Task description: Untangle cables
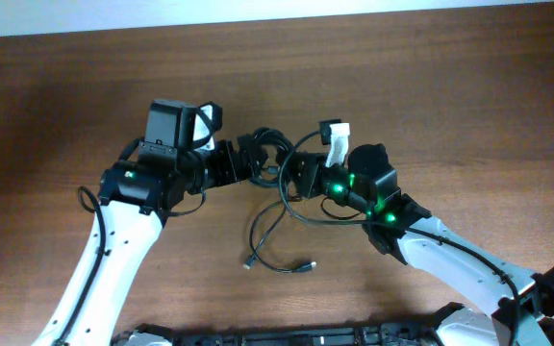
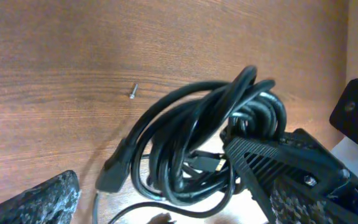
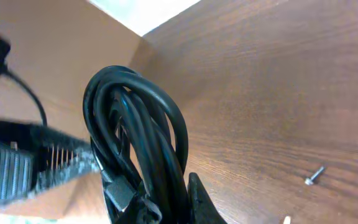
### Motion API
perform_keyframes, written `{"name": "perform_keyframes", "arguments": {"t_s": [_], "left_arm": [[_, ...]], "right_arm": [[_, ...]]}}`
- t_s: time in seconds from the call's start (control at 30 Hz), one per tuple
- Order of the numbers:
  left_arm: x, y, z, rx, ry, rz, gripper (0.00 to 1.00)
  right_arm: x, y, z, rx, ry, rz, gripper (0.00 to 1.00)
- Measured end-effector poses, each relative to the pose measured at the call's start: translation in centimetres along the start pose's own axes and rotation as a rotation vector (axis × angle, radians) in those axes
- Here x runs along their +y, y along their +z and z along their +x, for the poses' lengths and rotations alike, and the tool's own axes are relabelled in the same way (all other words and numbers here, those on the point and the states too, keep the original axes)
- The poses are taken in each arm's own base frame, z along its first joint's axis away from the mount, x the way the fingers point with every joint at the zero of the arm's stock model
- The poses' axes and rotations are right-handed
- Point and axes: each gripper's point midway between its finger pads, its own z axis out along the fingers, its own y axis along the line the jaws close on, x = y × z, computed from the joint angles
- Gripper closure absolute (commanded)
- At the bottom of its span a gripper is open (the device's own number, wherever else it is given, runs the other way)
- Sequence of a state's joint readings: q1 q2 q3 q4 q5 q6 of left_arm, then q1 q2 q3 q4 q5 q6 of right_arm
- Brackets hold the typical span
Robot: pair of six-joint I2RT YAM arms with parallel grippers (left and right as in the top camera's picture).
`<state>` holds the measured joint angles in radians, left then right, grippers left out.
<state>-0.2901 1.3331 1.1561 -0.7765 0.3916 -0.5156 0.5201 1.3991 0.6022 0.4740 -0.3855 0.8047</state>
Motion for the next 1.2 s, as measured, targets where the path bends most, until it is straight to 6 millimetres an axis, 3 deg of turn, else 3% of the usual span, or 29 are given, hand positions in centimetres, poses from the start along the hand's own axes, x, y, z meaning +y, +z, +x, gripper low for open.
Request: {"name": "perform_keyframes", "arguments": {"t_s": [0.13, 0.2, 0.27, 0.47, 0.53, 0.57, 0.63, 0.67, 0.83, 1.0, 1.1, 1.2], "left_arm": [[0.3, 0.8, 1.0, 0.046, -0.132, -0.026, 0.01], [1.5, 3.1, 1.8, 0.110, -0.273, -0.076, 0.03], [2.0, 5.1, 2.9, 0.175, -0.355, -0.107, 0.29], [1.6, 6.1, 3.5, 0.217, -0.448, -0.094, 0.46], [1.2, 6.0, 3.6, 0.226, -0.490, -0.083, 0.56], [1.0, 6.0, 3.6, 0.231, -0.509, -0.073, 0.57], [0.7, 6.0, 3.6, 0.237, -0.540, -0.061, 0.43], [0.6, 6.0, 3.6, 0.239, -0.548, -0.061, 0.42], [0.6, 5.9, 2.9, 0.225, -0.571, -0.040, 0.47], [0.6, 5.8, 2.1, 0.213, -0.580, -0.010, 0.58], [0.6, 5.8, 2.0, 0.212, -0.580, -0.007, 0.47], [0.7, 5.7, 2.1, 0.211, -0.580, -0.012, 0.48]], "right_arm": [[-0.6, 0.0, -0.8, -0.047, 0.137, 0.032, 0.96], [-0.7, 0.0, -1.0, -0.057, 0.161, 0.039, 0.96], [-0.9, -0.1, -1.1, -0.068, 0.164, 0.049, 0.96], [-1.1, 0.1, -0.8, -0.060, 0.193, 0.053, 0.96], [-1.1, 0.1, -0.8, -0.062, 0.235, 0.054, 0.96], [-1.1, 0.1, -0.7, -0.062, 0.258, 0.056, 0.96], [-1.1, 0.1, -0.7, -0.065, 0.285, 0.059, 0.96], [-1.3, 0.1, -0.7, -0.072, 0.293, 0.065, 0.96], [-2.3, -0.1, -1.6, -0.135, 0.318, 0.110, 0.96], [-2.9, -0.2, -2.2, -0.174, 0.320, 0.139, 0.96], [-2.9, -0.2, -2.2, -0.177, 0.320, 0.140, 0.96], [-2.9, -0.3, -2.5, -0.191, 0.319, 0.142, 0.96]]}}
